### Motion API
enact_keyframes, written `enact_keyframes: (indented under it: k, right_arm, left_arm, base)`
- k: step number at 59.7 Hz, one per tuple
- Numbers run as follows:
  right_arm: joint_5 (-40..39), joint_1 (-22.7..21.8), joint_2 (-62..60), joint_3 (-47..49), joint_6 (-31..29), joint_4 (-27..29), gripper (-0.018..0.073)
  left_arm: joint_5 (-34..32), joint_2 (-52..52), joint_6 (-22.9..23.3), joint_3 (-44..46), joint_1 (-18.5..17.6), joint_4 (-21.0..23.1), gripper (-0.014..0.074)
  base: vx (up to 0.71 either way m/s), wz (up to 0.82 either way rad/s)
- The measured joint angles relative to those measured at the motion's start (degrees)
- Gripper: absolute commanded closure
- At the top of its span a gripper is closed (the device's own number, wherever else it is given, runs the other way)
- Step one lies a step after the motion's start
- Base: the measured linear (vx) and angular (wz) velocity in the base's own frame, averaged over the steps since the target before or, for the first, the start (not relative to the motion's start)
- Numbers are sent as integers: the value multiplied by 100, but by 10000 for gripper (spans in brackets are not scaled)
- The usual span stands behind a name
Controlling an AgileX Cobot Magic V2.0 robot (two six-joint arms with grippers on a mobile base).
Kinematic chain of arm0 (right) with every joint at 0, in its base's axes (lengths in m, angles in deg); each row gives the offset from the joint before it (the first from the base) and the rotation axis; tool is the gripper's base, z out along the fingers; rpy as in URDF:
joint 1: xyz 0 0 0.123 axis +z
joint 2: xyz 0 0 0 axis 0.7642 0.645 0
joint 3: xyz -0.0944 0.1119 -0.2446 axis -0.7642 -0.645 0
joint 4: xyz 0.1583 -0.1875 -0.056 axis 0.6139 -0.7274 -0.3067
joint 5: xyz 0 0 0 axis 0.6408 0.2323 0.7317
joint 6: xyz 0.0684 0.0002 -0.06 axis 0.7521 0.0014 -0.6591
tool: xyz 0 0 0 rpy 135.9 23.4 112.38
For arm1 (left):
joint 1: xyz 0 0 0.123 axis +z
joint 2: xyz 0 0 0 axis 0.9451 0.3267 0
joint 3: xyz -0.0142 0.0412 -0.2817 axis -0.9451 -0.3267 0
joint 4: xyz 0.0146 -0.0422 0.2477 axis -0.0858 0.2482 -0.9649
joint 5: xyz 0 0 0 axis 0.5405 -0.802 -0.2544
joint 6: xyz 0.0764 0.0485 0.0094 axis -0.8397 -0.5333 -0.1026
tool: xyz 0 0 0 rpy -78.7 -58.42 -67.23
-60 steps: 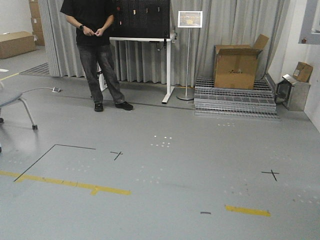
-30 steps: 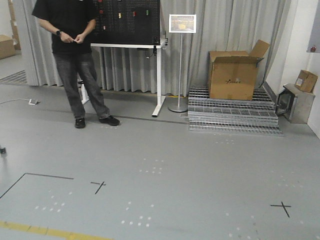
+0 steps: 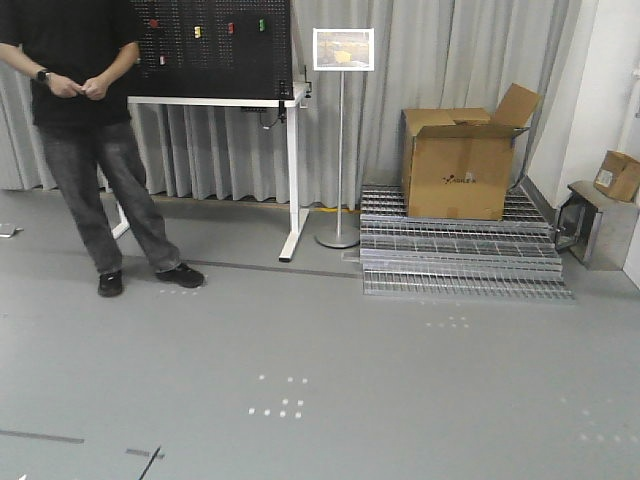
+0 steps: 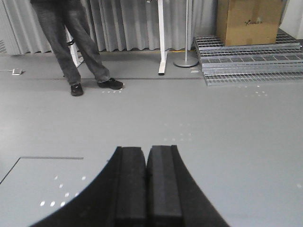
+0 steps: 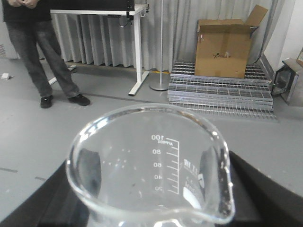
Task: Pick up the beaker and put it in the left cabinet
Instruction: 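Hold the beaker in the right gripper while driving to the cabinet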
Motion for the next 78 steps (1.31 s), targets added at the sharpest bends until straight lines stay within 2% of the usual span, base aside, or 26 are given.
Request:
enact_keyframes:
  k: [78]
  right_arm:
    - [1, 0, 0, 0, 0, -4, 560]
  left_arm:
    - [0, 0, 0, 0, 0, 0, 593]
  base:
    - [69, -15]
